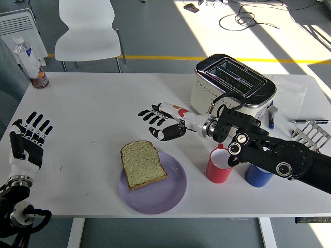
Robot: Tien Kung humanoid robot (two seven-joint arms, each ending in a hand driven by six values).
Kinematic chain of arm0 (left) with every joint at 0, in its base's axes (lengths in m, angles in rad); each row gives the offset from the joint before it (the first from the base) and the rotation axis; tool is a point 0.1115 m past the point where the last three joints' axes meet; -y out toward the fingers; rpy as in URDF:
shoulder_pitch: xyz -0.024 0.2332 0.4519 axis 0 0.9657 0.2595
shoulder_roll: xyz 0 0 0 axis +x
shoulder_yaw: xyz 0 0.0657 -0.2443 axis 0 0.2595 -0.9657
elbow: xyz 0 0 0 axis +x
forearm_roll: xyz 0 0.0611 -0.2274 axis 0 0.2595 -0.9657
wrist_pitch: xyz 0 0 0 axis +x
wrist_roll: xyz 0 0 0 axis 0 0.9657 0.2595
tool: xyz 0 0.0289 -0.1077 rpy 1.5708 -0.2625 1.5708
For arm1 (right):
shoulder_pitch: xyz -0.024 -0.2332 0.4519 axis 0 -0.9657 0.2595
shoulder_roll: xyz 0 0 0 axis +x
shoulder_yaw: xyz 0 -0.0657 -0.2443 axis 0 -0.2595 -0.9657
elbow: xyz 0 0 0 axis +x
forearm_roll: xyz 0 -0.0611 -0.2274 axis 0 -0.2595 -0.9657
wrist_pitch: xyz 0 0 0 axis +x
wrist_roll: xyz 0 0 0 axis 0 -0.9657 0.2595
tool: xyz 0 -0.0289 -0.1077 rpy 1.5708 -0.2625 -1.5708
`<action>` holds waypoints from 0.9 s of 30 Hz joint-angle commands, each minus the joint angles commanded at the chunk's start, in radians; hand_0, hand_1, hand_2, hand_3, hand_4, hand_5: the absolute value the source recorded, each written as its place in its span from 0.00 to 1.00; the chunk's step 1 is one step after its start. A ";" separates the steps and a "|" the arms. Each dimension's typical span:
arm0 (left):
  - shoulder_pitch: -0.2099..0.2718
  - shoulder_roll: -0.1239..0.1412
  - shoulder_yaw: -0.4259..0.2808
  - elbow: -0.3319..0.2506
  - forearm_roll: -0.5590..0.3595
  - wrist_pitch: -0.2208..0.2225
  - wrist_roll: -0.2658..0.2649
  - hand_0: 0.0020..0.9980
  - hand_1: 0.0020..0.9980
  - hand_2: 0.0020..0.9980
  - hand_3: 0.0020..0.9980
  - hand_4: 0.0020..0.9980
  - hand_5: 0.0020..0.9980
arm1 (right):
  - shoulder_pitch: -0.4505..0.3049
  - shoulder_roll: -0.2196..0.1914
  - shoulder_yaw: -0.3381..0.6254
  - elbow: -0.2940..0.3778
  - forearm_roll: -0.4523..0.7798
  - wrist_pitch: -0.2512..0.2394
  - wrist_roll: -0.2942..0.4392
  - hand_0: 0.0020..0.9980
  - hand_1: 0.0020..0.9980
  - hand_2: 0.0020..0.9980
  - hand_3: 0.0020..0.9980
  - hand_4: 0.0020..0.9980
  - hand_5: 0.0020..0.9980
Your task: Push plate across desktop,pick up the break from the machine,place the break in the plate
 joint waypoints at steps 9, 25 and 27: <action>0.015 -0.004 0.007 0.000 0.001 0.000 0.000 0.79 0.79 0.84 0.78 0.44 1.00 | -0.058 -0.032 0.133 0.108 0.000 0.000 0.015 0.72 0.74 0.78 0.83 0.58 0.10; 0.063 0.017 0.002 -0.043 0.000 0.001 0.012 0.79 0.79 0.84 0.78 0.44 1.00 | -0.432 -0.148 0.730 0.334 0.487 0.008 0.142 0.78 0.77 0.81 0.81 0.60 0.49; 0.069 0.020 0.002 -0.047 -0.006 0.001 0.015 0.79 0.79 0.84 0.78 0.44 1.00 | -0.484 -0.155 0.806 0.339 0.497 0.004 0.146 0.78 0.77 0.81 0.81 0.60 0.49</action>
